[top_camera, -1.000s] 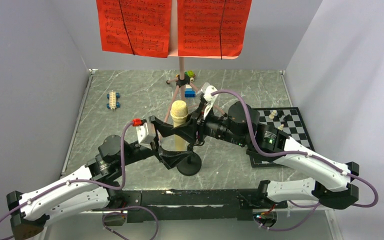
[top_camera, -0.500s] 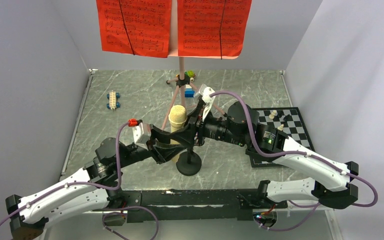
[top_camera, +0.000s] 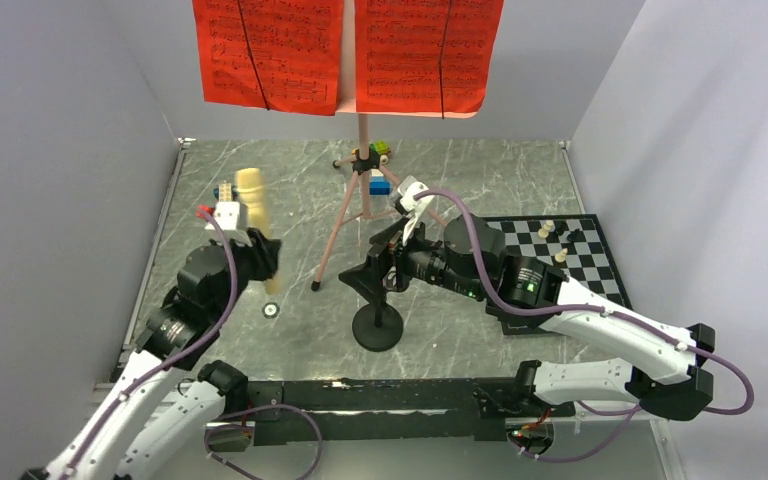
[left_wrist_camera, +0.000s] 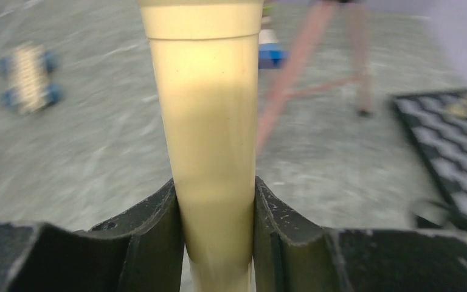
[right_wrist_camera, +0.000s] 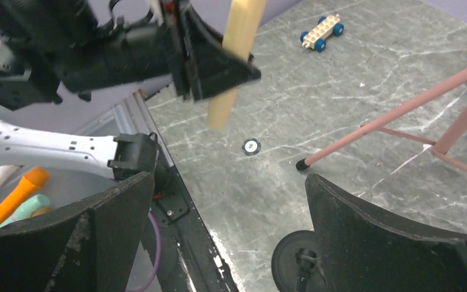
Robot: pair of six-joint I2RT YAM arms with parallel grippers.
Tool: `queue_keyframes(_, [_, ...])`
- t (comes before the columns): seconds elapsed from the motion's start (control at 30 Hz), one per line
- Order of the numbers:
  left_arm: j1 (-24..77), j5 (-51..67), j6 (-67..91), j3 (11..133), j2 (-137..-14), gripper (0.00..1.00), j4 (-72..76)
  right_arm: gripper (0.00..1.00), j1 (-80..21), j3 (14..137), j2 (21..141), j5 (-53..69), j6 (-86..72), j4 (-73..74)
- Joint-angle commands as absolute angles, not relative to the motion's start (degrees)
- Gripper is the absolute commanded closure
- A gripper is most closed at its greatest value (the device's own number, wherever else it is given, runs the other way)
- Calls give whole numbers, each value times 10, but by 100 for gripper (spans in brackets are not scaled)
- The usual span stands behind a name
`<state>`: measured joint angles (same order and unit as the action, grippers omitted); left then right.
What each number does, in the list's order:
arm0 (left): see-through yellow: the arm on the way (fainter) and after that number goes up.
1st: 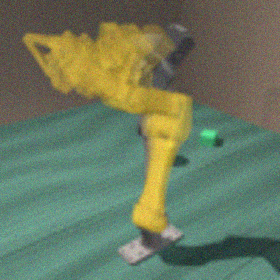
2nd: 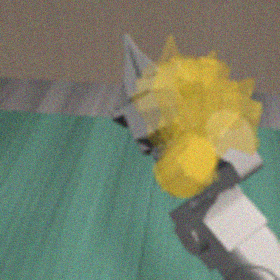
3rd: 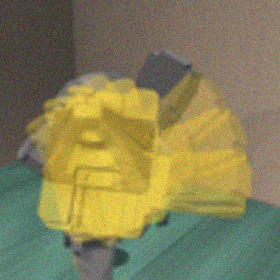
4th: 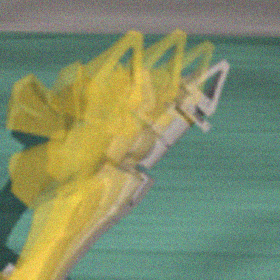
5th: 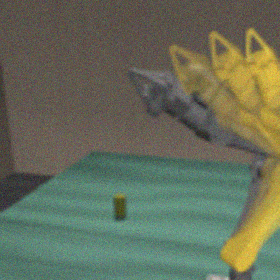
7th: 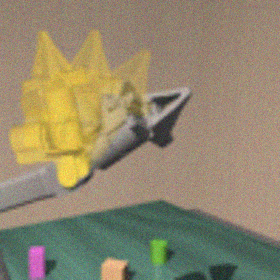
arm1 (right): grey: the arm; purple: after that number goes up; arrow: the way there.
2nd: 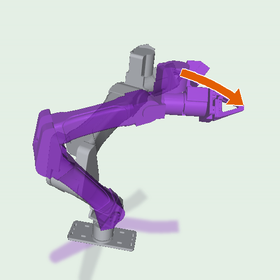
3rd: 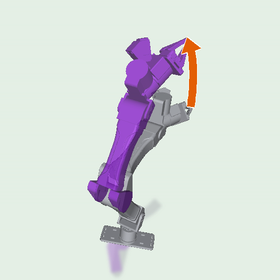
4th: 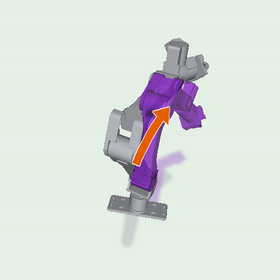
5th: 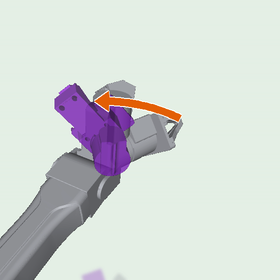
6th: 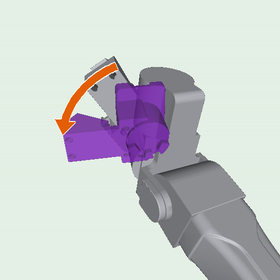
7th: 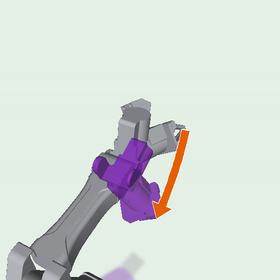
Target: Pack up the instrument practice props
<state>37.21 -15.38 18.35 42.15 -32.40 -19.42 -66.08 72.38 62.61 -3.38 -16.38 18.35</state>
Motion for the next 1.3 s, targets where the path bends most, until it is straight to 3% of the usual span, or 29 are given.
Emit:
queue_keyframes(0.0, [172, -138, 240, 415, -360, 100, -295, 0, -660, 710, 632, -49, -156, 158])
queue_keyframes(0.13, [-4, -41, 269, 366, -430, 98, -241, 0, -662, 703, 658, -33, -160, 156])
queue_keyframes(0.3, [-124, -1, 302, 371, -575, 100, -167, 0, -669, 687, 671, -47, -185, 167])
queue_keyframes(0.53, [-150, 2, 286, 455, -778, 100, -149, 0, -674, 641, 609, -68, -179, 174])
queue_keyframes(0.83, [-197, -50, 253, 472, -865, 100, -159, 0, -673, 609, 509, -137, -164, 216])
queue_keyframes(1.27, [-200, -72, 239, 491, -933, 69, -185, 0, -673, 614, 473, -187, -154, 264])
